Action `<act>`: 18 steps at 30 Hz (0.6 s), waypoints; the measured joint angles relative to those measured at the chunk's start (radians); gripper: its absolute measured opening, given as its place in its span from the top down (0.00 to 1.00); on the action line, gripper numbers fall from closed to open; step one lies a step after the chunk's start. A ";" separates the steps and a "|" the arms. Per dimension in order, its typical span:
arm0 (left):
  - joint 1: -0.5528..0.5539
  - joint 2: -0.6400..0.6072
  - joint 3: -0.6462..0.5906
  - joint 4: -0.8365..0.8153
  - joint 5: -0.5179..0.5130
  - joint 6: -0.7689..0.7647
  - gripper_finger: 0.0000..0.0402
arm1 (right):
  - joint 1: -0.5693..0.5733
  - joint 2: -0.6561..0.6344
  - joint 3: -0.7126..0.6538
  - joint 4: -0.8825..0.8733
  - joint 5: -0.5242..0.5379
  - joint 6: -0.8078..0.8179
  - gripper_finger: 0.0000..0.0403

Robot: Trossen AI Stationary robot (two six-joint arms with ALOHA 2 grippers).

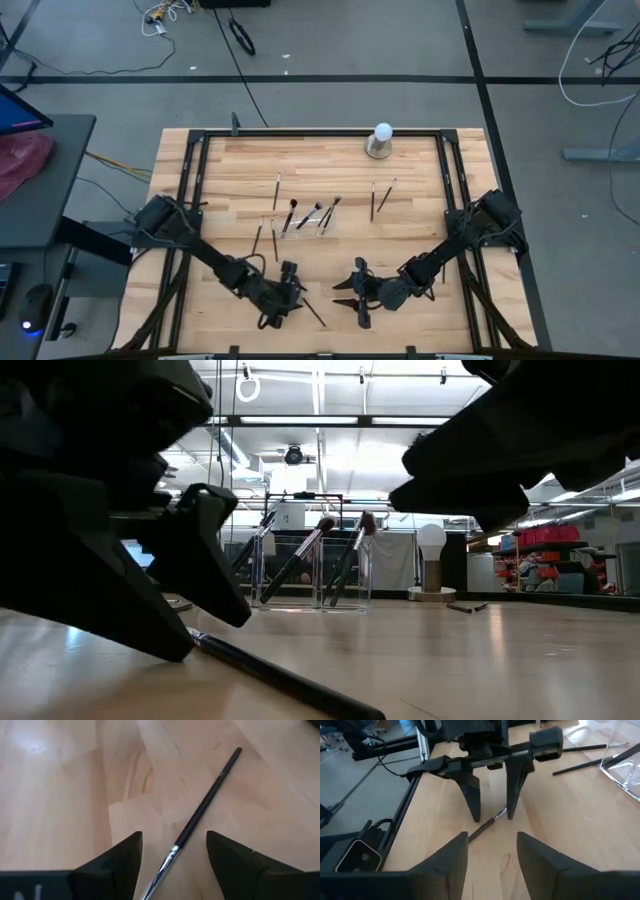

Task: Put items in baskets/containers
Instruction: Put the eyeshadow brush into the transparent organizer

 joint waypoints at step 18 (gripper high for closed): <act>0.098 0.015 -0.116 0.117 0.196 -0.086 0.95 | 0.009 -0.002 0.000 0.013 -0.050 -0.004 0.59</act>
